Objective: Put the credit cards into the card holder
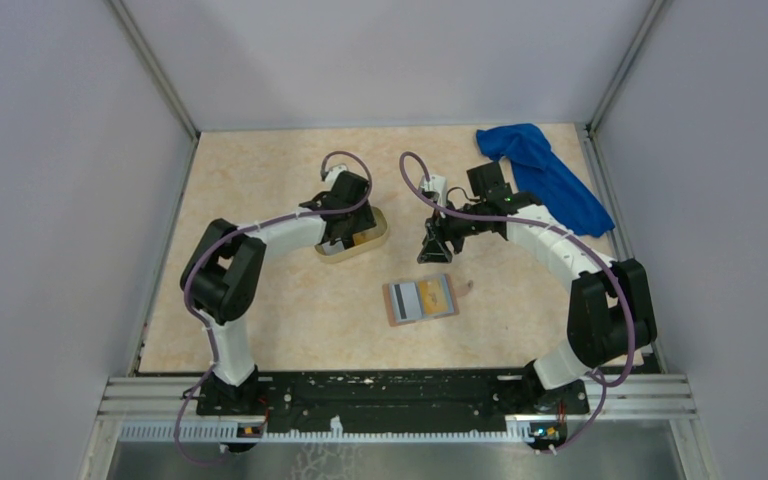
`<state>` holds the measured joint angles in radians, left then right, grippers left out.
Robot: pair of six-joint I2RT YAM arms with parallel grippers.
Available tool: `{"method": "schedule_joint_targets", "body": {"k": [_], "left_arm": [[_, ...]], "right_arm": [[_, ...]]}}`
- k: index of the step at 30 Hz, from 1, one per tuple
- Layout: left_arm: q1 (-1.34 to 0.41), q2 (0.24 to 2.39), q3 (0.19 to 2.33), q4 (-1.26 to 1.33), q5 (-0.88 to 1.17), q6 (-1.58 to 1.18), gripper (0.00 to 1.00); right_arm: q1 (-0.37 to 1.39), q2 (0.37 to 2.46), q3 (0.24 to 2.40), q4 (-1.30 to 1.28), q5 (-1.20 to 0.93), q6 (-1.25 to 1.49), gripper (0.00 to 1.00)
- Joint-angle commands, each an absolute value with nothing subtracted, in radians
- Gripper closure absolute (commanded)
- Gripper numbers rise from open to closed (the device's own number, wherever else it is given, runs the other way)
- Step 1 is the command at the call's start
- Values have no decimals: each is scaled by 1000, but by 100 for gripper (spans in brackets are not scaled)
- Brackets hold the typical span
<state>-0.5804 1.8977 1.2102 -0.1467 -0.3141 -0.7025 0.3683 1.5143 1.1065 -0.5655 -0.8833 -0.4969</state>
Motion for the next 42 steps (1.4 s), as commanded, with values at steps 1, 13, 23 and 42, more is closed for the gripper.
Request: {"method": "schedule_joint_targets", "body": {"k": [1, 13, 23, 42], "left_arm": [[-581, 1870, 1189, -154, -335, -698, 33], [-582, 1804, 1134, -101, -329, -680, 27], [-590, 1852, 1216, -256, -380, -731, 25], [-598, 1982, 1376, -448, -413, -781, 28]], "right_arm": [[365, 1492, 1126, -553, -897, -516, 46], [366, 1491, 1127, -554, -897, -517, 46], [366, 1484, 1127, -555, -894, -518, 46], [365, 1473, 1126, -555, -897, -519, 46]]}}
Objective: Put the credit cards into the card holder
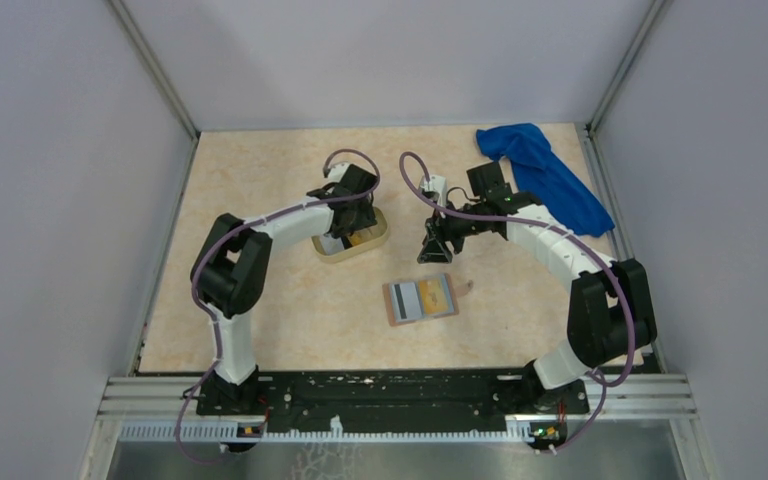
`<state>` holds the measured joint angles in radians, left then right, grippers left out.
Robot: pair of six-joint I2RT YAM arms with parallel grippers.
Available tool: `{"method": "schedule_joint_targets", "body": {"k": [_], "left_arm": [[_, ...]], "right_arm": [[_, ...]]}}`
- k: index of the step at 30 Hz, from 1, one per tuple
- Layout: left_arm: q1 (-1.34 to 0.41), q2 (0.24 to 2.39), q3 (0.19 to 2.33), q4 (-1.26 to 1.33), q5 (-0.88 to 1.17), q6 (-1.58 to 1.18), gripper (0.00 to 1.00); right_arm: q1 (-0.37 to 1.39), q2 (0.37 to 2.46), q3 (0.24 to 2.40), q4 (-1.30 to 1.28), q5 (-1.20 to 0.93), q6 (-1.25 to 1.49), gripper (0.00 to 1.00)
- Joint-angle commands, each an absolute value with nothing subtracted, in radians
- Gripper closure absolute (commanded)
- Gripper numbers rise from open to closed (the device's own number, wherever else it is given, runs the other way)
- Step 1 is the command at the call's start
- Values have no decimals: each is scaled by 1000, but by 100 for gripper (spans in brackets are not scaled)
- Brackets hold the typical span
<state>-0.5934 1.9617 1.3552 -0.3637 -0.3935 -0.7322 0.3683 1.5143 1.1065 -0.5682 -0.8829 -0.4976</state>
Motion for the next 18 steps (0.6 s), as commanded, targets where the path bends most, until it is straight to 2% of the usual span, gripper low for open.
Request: {"method": "schedule_joint_targets", "body": {"k": [1, 14, 18], "left_arm": [[-597, 1986, 1379, -459, -411, -788, 28], [-599, 2067, 1541, -720, -404, -825, 33], [-610, 2046, 1538, -718, -428, -795, 29]], "right_arm": [[366, 1472, 1127, -554, -897, -519, 46], [366, 1452, 1126, -555, -912, -519, 46], [365, 1444, 1126, -556, -921, -519, 46]]}}
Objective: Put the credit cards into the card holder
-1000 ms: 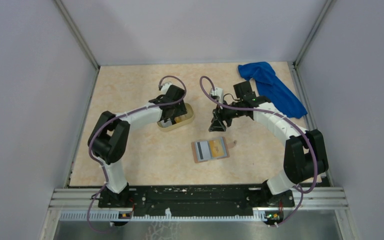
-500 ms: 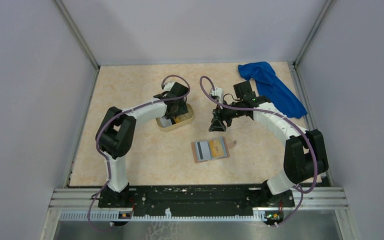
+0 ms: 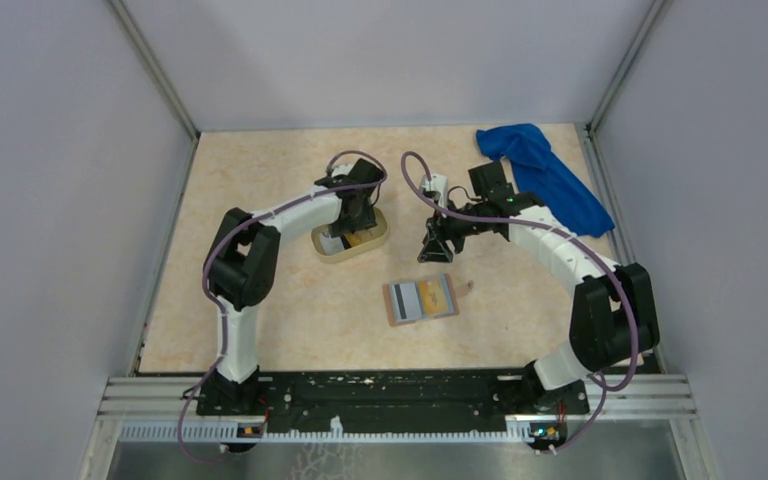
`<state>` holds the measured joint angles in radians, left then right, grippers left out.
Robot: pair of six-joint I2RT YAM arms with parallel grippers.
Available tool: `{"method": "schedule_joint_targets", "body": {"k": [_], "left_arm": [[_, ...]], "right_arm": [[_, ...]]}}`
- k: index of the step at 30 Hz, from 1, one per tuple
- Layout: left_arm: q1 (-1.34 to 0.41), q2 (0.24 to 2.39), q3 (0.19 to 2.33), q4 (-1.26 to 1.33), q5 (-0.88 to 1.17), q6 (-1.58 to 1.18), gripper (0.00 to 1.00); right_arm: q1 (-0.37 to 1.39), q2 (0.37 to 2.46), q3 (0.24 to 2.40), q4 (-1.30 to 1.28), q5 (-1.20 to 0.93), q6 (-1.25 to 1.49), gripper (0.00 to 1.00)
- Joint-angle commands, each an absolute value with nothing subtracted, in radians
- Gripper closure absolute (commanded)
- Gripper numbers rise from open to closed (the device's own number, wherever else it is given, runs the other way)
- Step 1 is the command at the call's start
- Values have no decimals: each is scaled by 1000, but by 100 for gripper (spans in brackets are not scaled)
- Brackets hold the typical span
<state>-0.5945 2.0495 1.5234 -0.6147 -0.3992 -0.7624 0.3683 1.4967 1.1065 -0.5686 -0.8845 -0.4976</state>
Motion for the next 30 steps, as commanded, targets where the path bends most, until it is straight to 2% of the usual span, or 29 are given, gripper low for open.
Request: {"method": "schedule_joint_targets", "body": {"k": [1, 7, 16, 18, 20, 23, 30], "left_arm": [[-613, 2043, 1542, -722, -439, -791, 28], [-618, 2022, 1555, -756, -489, -786, 20], [-618, 2097, 1597, -829, -447, -836, 22], [-619, 2096, 1584, -811, -430, -838, 25], [-618, 2088, 1560, -776, -407, -835, 38], [-618, 2077, 1519, -724, -370, -830, 45], [-617, 1998, 1438, -630, -359, -812, 50]], "right_arm": [[366, 1442, 1126, -556, -923, -519, 46], [365, 1434, 1125, -556, -927, -519, 46], [366, 1425, 1125, -555, -931, -519, 46], [365, 1424, 1126, -558, -932, -519, 46], [366, 1422, 1126, -558, -933, -519, 46], [365, 1419, 1125, -557, -933, -519, 46], [365, 1425, 1123, -556, -944, -517, 46]]}}
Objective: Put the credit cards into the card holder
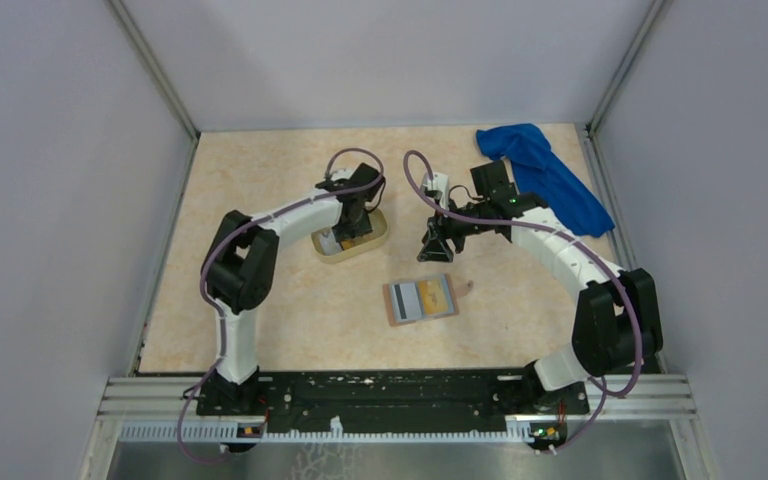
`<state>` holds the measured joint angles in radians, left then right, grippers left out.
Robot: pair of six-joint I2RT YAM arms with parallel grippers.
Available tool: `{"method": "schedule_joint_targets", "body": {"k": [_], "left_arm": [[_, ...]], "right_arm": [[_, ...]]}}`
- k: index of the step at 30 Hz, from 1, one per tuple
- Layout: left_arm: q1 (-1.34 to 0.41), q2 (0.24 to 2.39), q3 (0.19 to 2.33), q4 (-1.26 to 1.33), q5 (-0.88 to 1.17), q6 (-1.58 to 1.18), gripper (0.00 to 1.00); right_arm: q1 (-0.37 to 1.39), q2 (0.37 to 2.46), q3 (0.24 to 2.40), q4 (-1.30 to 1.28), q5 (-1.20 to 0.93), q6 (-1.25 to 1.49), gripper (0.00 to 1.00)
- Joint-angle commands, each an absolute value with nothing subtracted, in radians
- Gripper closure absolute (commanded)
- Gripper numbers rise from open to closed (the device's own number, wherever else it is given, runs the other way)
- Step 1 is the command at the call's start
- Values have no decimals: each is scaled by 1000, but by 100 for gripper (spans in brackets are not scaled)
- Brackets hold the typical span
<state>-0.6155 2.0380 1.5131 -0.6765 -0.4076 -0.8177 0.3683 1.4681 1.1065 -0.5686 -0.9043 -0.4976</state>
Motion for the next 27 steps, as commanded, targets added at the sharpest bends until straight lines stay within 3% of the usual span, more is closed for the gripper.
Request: {"method": "schedule_joint_targets", "body": {"k": [1, 12, 13, 18, 22, 27], "left_arm": [[-617, 1974, 1413, -605, -357, -806, 50], [-584, 1822, 1263, -477, -319, -725, 55], [-583, 1816, 1260, -472, -319, -709, 53], [-578, 1789, 1217, -413, -299, -686, 14], [-554, 1814, 1215, -377, -224, -701, 9], [-522, 1887, 1267, -405, -201, -741, 13]], "right_arm": [[365, 1427, 1123, -554, -948, -513, 46], [368, 1455, 1120, -550, -977, -500, 46], [367, 1455, 1120, -548, -976, -501, 46], [367, 1457, 1118, -547, -977, -500, 46], [367, 1454, 1119, -549, -978, -501, 46], [367, 1449, 1118, -550, -982, -501, 46]]}}
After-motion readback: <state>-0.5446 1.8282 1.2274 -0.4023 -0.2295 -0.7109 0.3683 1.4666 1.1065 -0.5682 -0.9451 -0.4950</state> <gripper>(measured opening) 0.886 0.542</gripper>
